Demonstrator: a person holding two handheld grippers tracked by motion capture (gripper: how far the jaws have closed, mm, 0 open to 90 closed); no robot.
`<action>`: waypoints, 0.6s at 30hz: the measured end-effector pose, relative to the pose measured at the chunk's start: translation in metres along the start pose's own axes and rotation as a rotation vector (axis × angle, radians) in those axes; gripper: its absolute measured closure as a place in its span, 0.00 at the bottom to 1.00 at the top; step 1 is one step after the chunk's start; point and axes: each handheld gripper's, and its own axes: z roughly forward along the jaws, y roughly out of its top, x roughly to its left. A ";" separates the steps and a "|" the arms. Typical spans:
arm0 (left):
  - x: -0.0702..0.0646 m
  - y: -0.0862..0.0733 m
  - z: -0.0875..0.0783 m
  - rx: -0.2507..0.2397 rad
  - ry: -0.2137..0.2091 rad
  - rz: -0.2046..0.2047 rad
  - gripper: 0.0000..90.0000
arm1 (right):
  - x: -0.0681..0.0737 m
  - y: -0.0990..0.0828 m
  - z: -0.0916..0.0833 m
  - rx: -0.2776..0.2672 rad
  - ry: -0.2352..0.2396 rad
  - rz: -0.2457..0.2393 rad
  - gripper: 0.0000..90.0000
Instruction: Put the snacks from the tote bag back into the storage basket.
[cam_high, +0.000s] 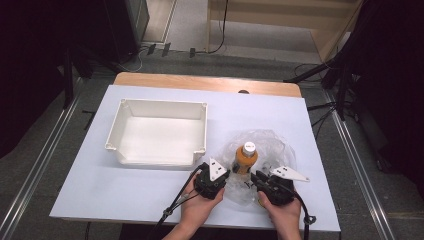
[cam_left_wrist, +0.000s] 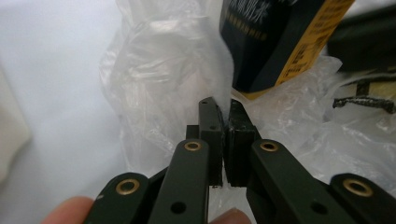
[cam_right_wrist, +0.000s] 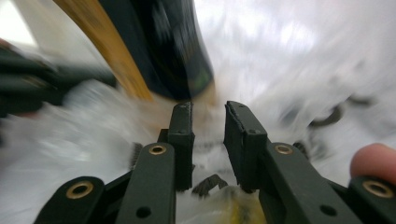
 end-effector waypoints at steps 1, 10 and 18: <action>0.001 0.000 0.000 0.002 -0.005 -0.015 0.99 | 0.002 0.003 -0.008 -0.038 0.000 -0.010 0.81; 0.004 -0.001 -0.001 -0.015 -0.034 -0.037 0.99 | 0.001 0.053 -0.056 -0.355 -0.084 -0.019 0.74; 0.005 -0.002 -0.003 -0.027 -0.060 -0.036 0.99 | -0.029 0.030 0.018 -0.060 -0.202 0.096 0.81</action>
